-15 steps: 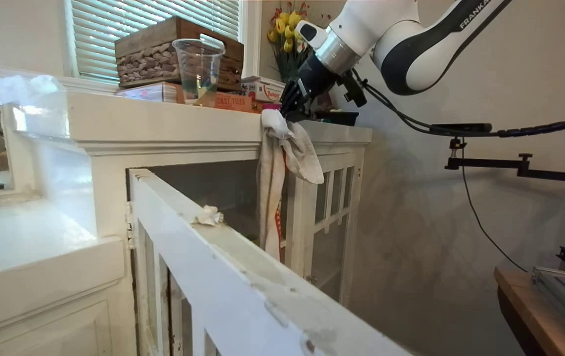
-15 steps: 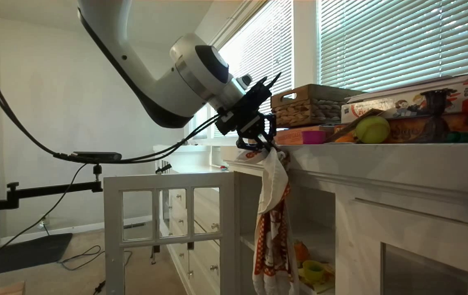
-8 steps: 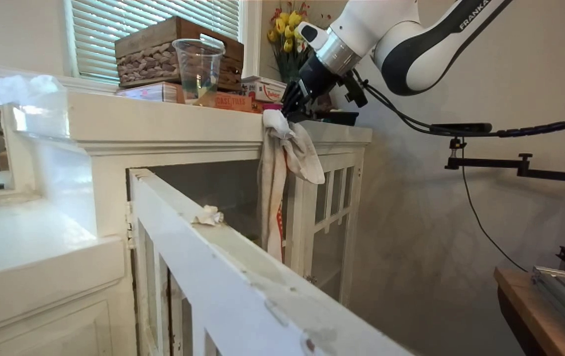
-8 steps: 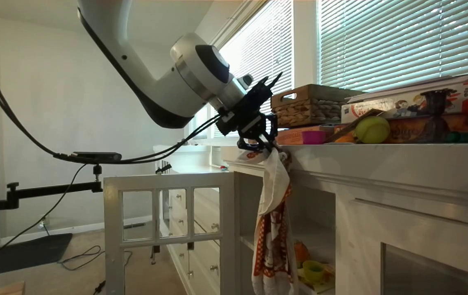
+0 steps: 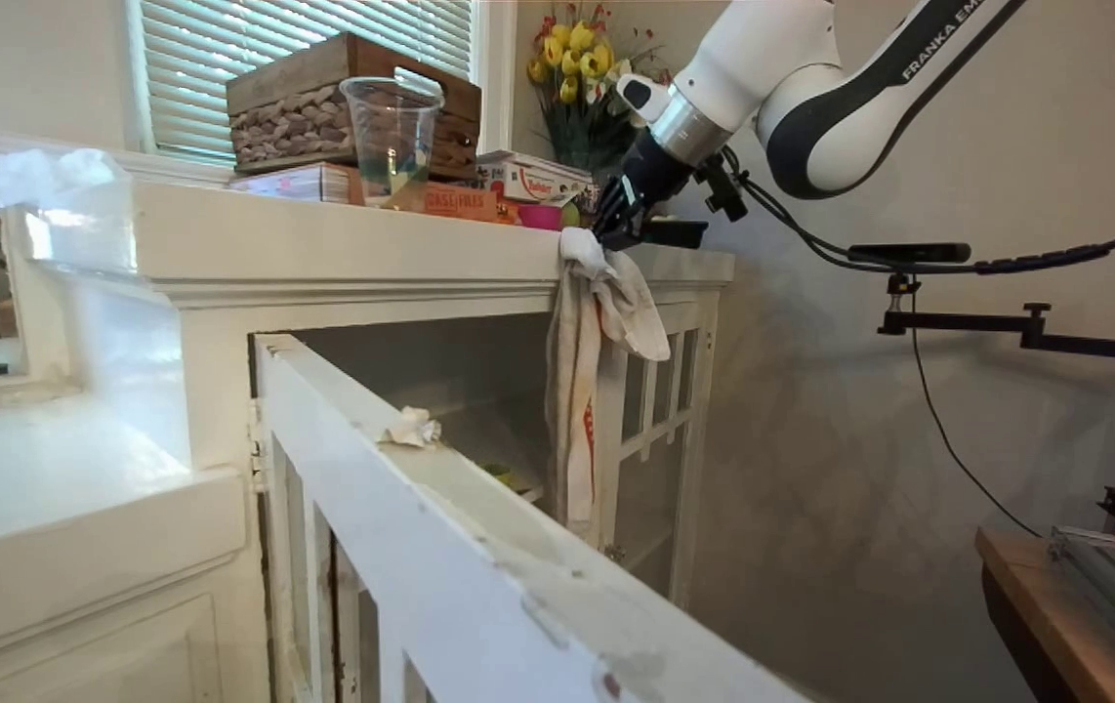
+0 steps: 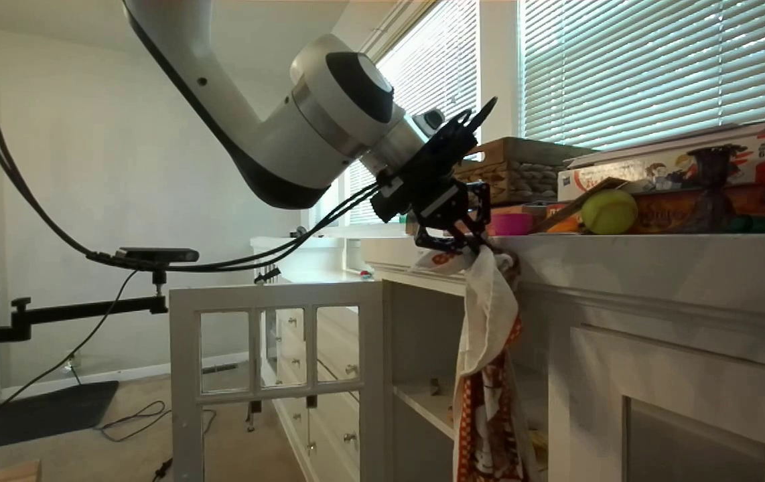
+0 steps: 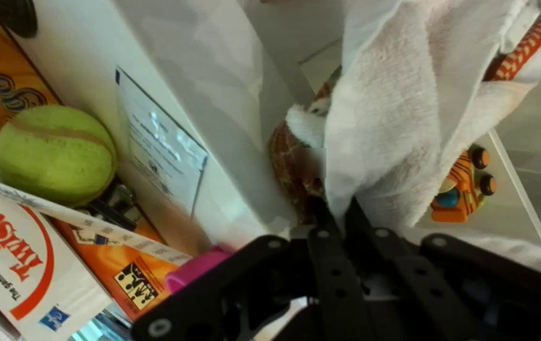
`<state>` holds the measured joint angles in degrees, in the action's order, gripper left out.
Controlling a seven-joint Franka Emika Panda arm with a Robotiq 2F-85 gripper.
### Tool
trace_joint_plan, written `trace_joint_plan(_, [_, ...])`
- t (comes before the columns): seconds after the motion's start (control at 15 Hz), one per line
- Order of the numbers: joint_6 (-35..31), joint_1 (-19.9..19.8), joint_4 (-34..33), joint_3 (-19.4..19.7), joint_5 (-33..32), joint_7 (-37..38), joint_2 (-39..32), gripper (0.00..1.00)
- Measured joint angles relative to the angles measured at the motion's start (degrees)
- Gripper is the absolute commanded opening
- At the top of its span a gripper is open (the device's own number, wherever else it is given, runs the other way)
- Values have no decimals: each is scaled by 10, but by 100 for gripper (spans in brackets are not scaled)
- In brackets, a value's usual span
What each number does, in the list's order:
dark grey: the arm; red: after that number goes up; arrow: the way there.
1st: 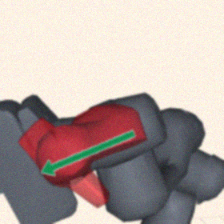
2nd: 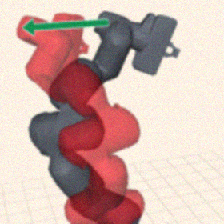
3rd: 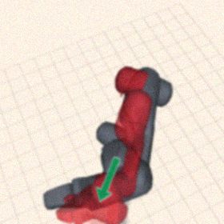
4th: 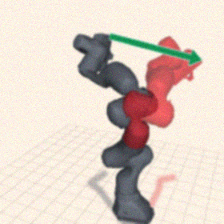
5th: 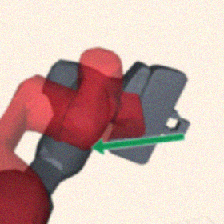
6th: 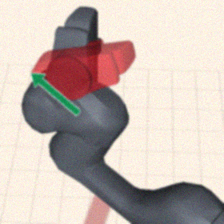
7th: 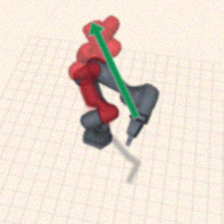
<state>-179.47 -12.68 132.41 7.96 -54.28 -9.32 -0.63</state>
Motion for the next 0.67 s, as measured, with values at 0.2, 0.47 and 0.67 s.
trace_joint_plan(0.2, [0,-5,0,8,3,-1,-1,3])
trace_joint_plan(0.47, [0,0,10,8,44,-23,1,3])
trace_joint_plan(0.67, [0,5,27,-4,123,-83,9,3])
